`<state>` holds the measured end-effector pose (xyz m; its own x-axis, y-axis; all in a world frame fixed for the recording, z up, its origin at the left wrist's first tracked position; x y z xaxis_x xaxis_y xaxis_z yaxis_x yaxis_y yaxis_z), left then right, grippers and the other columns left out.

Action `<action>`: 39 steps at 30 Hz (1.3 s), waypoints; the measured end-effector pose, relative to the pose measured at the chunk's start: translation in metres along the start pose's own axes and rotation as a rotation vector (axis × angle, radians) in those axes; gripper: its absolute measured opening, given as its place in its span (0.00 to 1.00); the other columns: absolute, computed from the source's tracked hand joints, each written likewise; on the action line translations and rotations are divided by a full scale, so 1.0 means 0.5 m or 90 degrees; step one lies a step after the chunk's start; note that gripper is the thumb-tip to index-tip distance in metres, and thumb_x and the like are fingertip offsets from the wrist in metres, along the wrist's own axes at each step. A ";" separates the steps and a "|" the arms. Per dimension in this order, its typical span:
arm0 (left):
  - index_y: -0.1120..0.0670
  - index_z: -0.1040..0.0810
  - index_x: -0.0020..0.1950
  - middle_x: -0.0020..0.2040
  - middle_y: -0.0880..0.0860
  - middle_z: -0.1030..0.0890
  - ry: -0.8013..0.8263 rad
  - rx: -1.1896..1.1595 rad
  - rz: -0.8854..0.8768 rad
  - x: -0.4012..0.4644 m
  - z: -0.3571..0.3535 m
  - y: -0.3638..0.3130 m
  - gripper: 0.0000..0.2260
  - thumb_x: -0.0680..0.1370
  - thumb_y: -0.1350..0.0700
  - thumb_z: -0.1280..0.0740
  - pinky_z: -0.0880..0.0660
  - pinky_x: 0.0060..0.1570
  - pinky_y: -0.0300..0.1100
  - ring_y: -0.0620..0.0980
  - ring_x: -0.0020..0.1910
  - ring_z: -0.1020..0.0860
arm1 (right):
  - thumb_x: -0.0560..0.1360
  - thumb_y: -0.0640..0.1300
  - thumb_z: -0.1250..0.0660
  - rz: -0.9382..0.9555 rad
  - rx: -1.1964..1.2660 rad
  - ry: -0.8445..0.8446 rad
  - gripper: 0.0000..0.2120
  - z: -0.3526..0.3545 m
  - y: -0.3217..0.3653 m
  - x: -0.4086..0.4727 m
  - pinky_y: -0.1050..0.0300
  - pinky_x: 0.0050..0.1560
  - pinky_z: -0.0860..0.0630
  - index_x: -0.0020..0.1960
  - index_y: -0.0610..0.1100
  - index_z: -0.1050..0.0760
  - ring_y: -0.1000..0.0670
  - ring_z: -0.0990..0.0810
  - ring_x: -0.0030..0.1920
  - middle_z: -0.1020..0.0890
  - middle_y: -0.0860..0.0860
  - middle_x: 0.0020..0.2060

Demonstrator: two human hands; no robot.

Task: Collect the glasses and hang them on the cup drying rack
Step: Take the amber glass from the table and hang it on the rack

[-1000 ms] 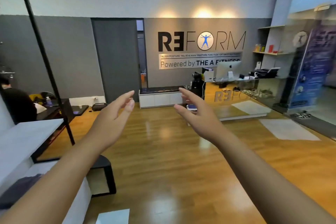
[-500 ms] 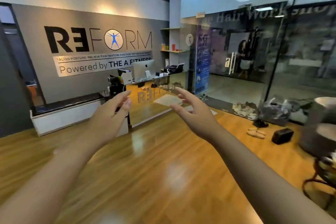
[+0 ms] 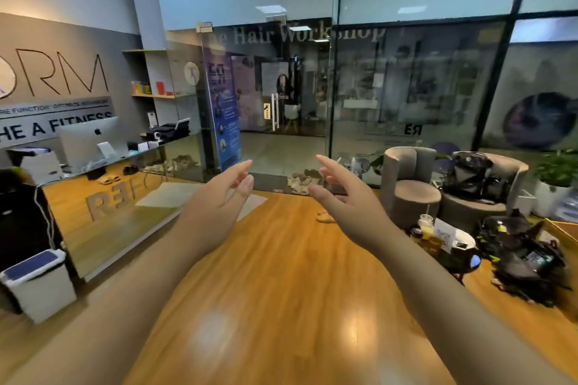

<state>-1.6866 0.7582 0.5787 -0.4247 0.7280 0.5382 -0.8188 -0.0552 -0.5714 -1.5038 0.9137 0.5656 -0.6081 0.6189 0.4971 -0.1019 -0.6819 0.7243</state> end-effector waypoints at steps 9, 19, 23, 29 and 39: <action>0.43 0.36 0.80 0.70 0.44 0.25 0.046 -0.067 -0.105 0.399 -0.264 -0.036 0.22 0.85 0.43 0.45 0.33 0.56 0.35 0.38 0.63 0.30 | 0.81 0.59 0.34 -0.045 -0.097 -0.124 0.29 0.235 -0.213 0.243 0.54 0.68 0.28 0.80 0.59 0.37 0.60 0.32 0.71 0.27 0.58 0.74; 0.43 0.36 0.80 0.70 0.42 0.26 0.124 -0.222 -0.213 0.766 -0.544 -0.143 0.22 0.85 0.42 0.45 0.33 0.62 0.39 0.41 0.67 0.29 | 0.82 0.56 0.34 -0.079 -0.180 -0.245 0.29 0.447 -0.389 0.471 0.57 0.66 0.31 0.80 0.59 0.37 0.61 0.32 0.68 0.28 0.61 0.71; 0.42 0.36 0.80 0.73 0.42 0.27 0.177 -0.275 -0.265 0.903 -0.667 -0.184 0.22 0.85 0.42 0.45 0.33 0.59 0.34 0.37 0.66 0.31 | 0.81 0.58 0.34 -0.088 -0.219 -0.302 0.29 0.525 -0.461 0.555 0.54 0.67 0.28 0.80 0.62 0.37 0.57 0.30 0.72 0.28 0.57 0.75; 0.41 0.36 0.80 0.67 0.38 0.28 0.235 -0.343 -0.328 1.105 -0.807 -0.282 0.22 0.85 0.41 0.45 0.35 0.62 0.39 0.38 0.66 0.31 | 0.81 0.60 0.36 -0.120 -0.274 -0.398 0.28 0.651 -0.544 0.659 0.54 0.66 0.29 0.79 0.63 0.37 0.58 0.30 0.71 0.28 0.58 0.74; 0.43 0.34 0.79 0.71 0.39 0.28 0.284 -0.403 -0.422 1.288 -1.142 -0.448 0.22 0.86 0.43 0.45 0.37 0.63 0.35 0.37 0.67 0.32 | 0.83 0.58 0.37 -0.130 -0.334 -0.454 0.27 0.863 -0.758 0.774 0.58 0.62 0.31 0.80 0.58 0.38 0.56 0.30 0.70 0.28 0.54 0.75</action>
<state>-1.5563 1.6295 0.6996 0.3289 0.6764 0.6591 -0.4266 0.7290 -0.5353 -1.3605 1.5798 0.6896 0.0754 0.7228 0.6870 -0.6059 -0.5139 0.6072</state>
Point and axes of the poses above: each hand's wrist, its own x-axis towards the middle knuckle, its own z-axis out of the back of the hand, y = z × x, the point moved 4 cm from there along x, towards the middle knuckle
